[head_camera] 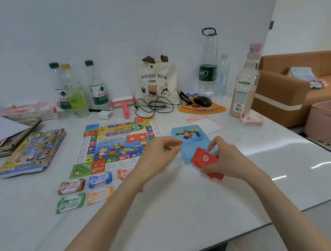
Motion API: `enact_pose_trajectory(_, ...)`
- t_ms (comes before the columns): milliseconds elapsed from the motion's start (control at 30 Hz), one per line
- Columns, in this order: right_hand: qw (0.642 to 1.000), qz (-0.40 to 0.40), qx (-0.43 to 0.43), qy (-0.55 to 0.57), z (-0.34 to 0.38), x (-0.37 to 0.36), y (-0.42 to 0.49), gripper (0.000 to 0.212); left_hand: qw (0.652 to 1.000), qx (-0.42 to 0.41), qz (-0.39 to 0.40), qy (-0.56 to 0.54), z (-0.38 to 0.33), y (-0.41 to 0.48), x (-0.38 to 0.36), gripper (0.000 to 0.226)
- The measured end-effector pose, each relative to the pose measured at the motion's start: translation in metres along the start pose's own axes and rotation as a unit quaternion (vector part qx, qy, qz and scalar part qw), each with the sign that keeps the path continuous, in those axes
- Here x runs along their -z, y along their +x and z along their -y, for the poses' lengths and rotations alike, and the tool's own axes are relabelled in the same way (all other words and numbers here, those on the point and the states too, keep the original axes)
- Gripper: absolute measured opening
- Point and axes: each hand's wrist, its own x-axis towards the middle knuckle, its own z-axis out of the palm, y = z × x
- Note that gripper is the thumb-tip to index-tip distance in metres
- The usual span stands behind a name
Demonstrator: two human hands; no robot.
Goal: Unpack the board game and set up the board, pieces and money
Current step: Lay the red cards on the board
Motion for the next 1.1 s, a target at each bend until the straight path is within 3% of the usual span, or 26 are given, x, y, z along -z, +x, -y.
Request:
enact_pose_trajectory(133, 0.993, -0.007, 0.095, 0.064, 0.032, 0.006, -0.012, 0.054, 0.992, 0.022, 0.099, -0.073, -0.004, -0.013, 0.030, 0.023)
enact_pose_trajectory(233, 0.985, 0.010, 0.149, 0.087, 0.059, 0.002, -0.016, 0.051, 0.983, 0.041, 0.110, -0.139, -0.005, -0.024, 0.053, 0.016)
enact_pose_trajectory(367, 0.974, 0.011, 0.202, 0.107, 0.094, -0.010, -0.010, 0.047, 0.974, 0.086, 0.057, -0.204, 0.005, -0.034, 0.086, 0.008)
enact_pose_trajectory(533, 0.961, -0.003, 0.227, 0.156, 0.129, -0.022, 0.007, 0.024, 0.968, 0.117, -0.002, -0.223, 0.025, -0.040, 0.125, 0.011)
enact_pose_trajectory(833, 0.913, 0.051, 0.155, 0.374, 0.182, -0.066, 0.031, 0.013, 0.928, 0.141, -0.092, -0.331, 0.065, -0.034, 0.155, 0.023)
enact_pose_trajectory(1100, 0.899, 0.057, 0.156, 0.406, 0.201, -0.102, 0.049, 0.015, 0.905, 0.148, -0.182, -0.354, 0.090, -0.025, 0.160, 0.020)
